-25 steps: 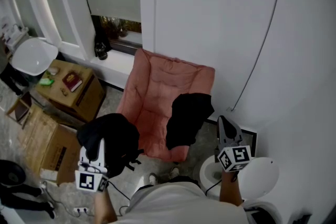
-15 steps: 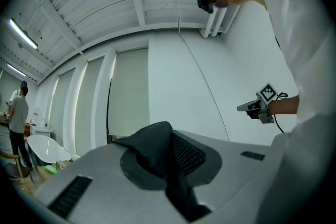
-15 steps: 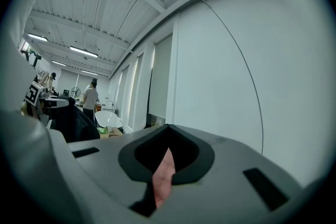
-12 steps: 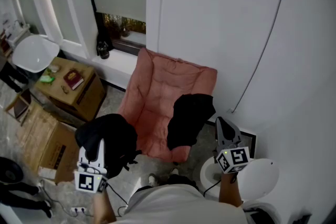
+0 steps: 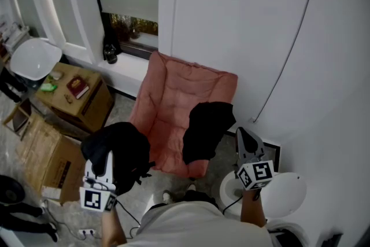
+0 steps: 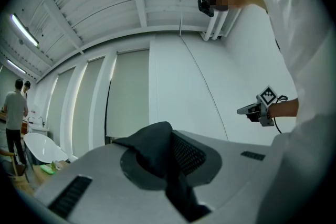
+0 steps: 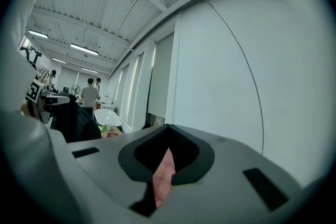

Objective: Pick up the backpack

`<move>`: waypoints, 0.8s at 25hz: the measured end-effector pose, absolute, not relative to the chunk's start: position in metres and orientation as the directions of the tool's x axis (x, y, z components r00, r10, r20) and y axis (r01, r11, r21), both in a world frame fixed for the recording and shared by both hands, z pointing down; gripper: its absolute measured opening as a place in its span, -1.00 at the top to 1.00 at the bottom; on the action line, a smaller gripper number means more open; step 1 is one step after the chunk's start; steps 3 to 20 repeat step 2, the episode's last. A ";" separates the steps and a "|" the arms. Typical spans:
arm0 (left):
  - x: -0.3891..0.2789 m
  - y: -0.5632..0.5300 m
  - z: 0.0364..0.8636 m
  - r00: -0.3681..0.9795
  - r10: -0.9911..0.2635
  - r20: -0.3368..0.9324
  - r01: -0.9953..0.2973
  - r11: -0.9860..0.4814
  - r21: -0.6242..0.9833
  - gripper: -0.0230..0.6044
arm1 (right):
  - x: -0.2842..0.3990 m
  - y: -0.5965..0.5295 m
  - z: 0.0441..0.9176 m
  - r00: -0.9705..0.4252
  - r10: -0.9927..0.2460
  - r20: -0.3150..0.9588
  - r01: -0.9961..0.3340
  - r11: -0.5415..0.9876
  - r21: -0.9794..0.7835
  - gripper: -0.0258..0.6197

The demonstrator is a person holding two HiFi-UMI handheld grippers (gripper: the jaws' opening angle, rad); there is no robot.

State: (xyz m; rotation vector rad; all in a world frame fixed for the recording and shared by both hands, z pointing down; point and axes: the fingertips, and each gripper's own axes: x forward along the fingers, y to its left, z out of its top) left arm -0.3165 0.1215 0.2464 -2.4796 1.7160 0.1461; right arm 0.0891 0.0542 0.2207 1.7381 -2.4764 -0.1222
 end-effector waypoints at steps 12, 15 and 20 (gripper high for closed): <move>-0.315 0.119 0.244 0.360 -0.919 -0.164 -0.933 -0.357 -0.044 0.78 | 0.089 0.052 0.222 -0.341 -0.939 0.047 -0.930 0.344 0.131 0.85; -0.315 0.119 0.244 0.360 -0.919 -0.164 -0.933 -0.357 -0.044 0.78 | 0.089 0.052 0.222 -0.341 -0.939 0.047 -0.930 0.344 0.131 0.85; -0.315 0.119 0.244 0.360 -0.919 -0.164 -0.933 -0.357 -0.044 0.78 | 0.089 0.052 0.222 -0.341 -0.939 0.047 -0.930 0.344 0.131 0.85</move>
